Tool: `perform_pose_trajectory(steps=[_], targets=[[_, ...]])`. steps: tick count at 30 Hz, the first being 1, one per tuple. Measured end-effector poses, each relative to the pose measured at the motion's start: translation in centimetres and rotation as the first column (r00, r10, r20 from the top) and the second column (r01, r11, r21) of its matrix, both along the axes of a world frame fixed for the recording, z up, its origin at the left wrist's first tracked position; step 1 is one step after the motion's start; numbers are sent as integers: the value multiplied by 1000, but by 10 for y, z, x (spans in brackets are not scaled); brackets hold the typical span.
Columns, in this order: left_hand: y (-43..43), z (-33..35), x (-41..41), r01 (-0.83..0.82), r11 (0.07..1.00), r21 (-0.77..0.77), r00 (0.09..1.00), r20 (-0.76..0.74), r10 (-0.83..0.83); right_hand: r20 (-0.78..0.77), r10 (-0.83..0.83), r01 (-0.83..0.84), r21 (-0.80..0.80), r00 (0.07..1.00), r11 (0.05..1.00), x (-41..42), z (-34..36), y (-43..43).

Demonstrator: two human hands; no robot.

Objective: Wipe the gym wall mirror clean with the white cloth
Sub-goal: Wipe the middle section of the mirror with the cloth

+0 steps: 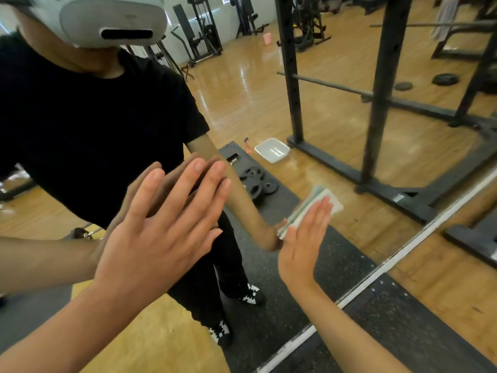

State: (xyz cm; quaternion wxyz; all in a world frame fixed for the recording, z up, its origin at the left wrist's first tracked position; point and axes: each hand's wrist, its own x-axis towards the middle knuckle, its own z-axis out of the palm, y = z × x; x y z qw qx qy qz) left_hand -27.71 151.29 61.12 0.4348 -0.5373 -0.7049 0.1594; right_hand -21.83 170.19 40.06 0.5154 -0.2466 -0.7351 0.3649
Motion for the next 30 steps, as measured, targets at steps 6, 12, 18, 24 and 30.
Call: perform_pose_trajectory(steps=[6, 12, 18, 24, 30], targets=[[-6, 0, -5, -64, 995, -79, 983, -179, 49, -98, -255, 74, -807, 962, 586, -2, 53, 96], [4, -1, 5, -42, 998, 35, 999, -13, 43, -167, -53, 24, -169, 985, 985, -13, 155, 22], [-9, 2, 3, -162, 983, -83, 945, -302, 130, -44, 23, -20, 56, 999, 998, -8, 60, -66], [-15, 12, 17, -15, 989, -146, 992, -125, -4, -37, 9, -10, -19, 999, 1000, -6, 32, -84], [-101, 12, 22, 4, 992, -126, 997, -81, -15, -35, -36, 34, -55, 999, 998, -9, 39, -86]])
